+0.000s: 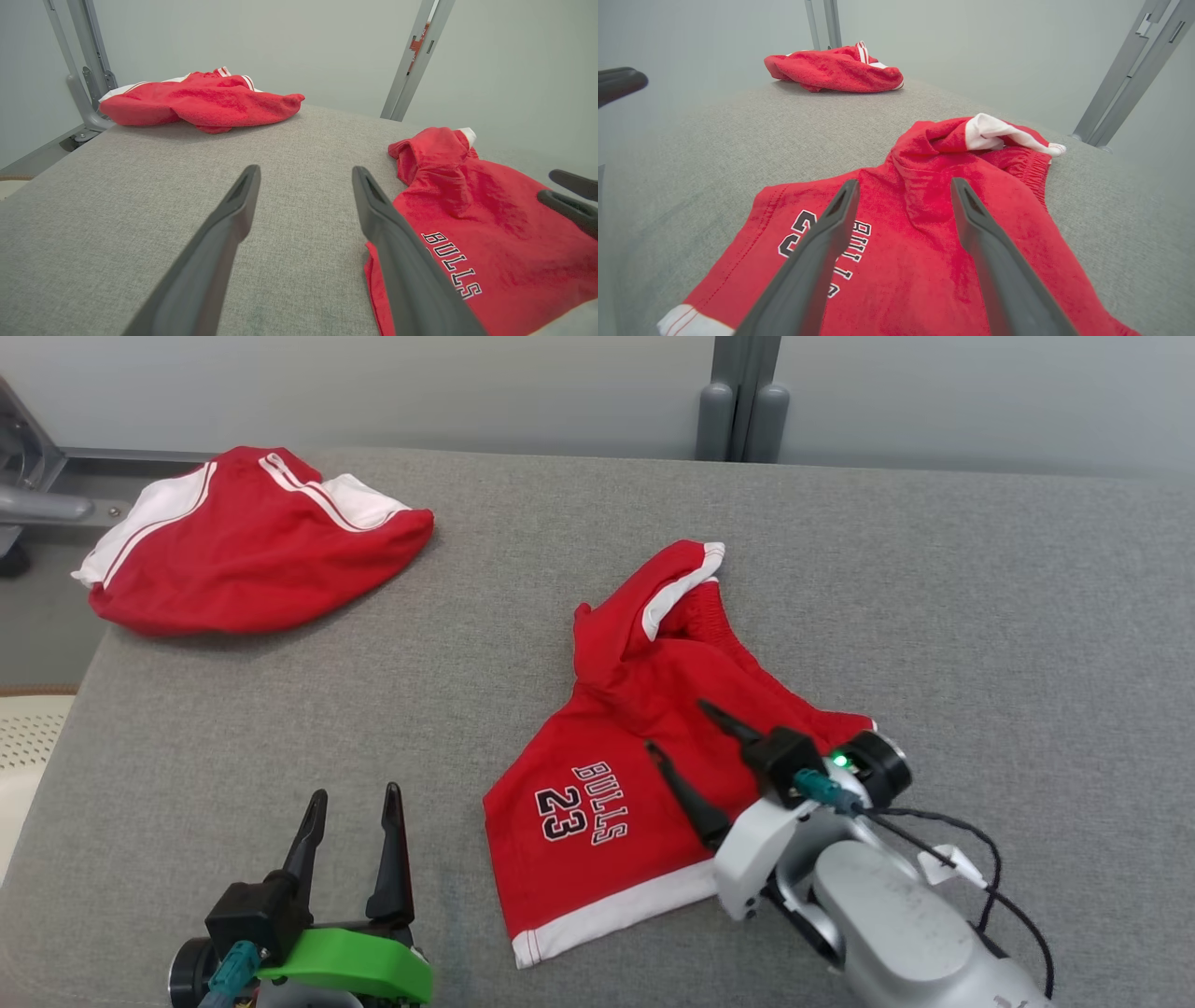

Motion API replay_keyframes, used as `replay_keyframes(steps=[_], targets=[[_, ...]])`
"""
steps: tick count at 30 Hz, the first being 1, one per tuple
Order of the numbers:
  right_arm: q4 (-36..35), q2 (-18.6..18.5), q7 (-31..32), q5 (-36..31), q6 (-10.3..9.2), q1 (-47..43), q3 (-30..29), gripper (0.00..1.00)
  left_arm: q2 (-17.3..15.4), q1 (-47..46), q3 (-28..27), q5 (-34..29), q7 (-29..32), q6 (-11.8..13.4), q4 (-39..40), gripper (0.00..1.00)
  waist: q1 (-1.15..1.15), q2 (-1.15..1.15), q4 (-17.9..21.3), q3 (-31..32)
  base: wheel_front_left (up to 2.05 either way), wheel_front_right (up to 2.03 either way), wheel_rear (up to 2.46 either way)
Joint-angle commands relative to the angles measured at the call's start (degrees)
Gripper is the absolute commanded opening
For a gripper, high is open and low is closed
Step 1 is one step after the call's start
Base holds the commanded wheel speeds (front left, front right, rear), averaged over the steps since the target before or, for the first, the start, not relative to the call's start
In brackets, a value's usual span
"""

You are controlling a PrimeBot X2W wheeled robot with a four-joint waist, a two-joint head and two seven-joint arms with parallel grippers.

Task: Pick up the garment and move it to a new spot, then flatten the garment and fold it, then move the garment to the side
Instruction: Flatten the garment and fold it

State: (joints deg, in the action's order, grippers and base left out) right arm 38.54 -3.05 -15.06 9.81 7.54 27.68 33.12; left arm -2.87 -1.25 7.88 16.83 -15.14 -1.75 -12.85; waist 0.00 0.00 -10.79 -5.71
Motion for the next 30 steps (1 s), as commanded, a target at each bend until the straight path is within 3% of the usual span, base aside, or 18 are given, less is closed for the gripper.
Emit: replay_keyframes(steps=[1, 4, 7, 20, 21, 22, 23, 24, 30], targets=[[1.0, -1.0, -0.2, -1.5, -0.1, 0.7, -2.4, 1.0, 0.0, 0.2, 0.0, -0.3, 0.0, 0.2, 0.2, 1.0, 0.0, 0.0, 0.6, 0.2, 0.0, 0.0, 0.0], [4.6, -2.8, 0.2, -5.0, -0.1, 1.7, -7.5, 1.0, 0.0, 0.5, 0.2, -0.3, 0.0, 0.0, 0.0, 1.0, 0.0, 0.0, 1.0, 0.5, 0.0, 0.0, 0.0], [7.8, -2.6, 1.9, -6.7, -0.08, 3.4, -8.9, 1.0, 0.0, 0.6, 0.6, -0.2, 0.0, -0.1, -0.3, 1.0, 0.0, 0.0, 1.1, 0.7, 0.0, 0.0, 0.0], [23.6, -2.0, 7.9, -3.5, -0.1, 13.4, -3.4, 1.0, -0.1, -1.8, 3.8, 0.1, 0.0, -0.5, -1.4, 1.0, 0.0, 0.0, -4.6, -1.2, 0.0, 0.0, 0.0], [24.7, -2.0, 7.8, -3.0, -0.1, 14.2, -3.6, 0.66, -0.1, -1.9, 3.9, 0.2, 0.0, -0.4, -1.4, 1.0, 0.0, 0.0, -5.0, -1.4, 0.0, 0.0, 0.0], [25.6, -2.0, 7.6, -2.7, -0.1, 14.7, -3.7, 0.44, -0.1, -2.0, 4.0, 0.2, 0.0, -0.3, -1.4, 1.0, 0.0, 0.0, -5.4, -1.5, 0.0, 0.0, 0.0], [26.6, -2.0, 7.4, -2.0, -0.1, 15.3, -4.3, 0.08, -0.1, -2.0, 4.0, 0.2, 0.0, -0.2, -1.5, 1.0, 0.0, 0.0, -5.6, -1.5, 0.0, 0.0, 0.0], [27.3, -1.9, 7.2, -1.6, -0.1, 15.6, -4.7, 0.0, -0.1, -1.9, 3.9, 0.2, 0.0, -0.2, -1.5, 1.0, 0.0, 0.0, -5.7, -1.6, 0.0, 0.0, 0.0], [31.5, -3.1, 3.5, 0.1, -0.11, 17.8, -10.8, 0.0, 0.0, -1.2, 3.1, 0.2, 0.0, 0.1, -1.2, 1.0, 0.0, 0.0, -4.6, -1.7, 0.0, 0.0, 0.0]])
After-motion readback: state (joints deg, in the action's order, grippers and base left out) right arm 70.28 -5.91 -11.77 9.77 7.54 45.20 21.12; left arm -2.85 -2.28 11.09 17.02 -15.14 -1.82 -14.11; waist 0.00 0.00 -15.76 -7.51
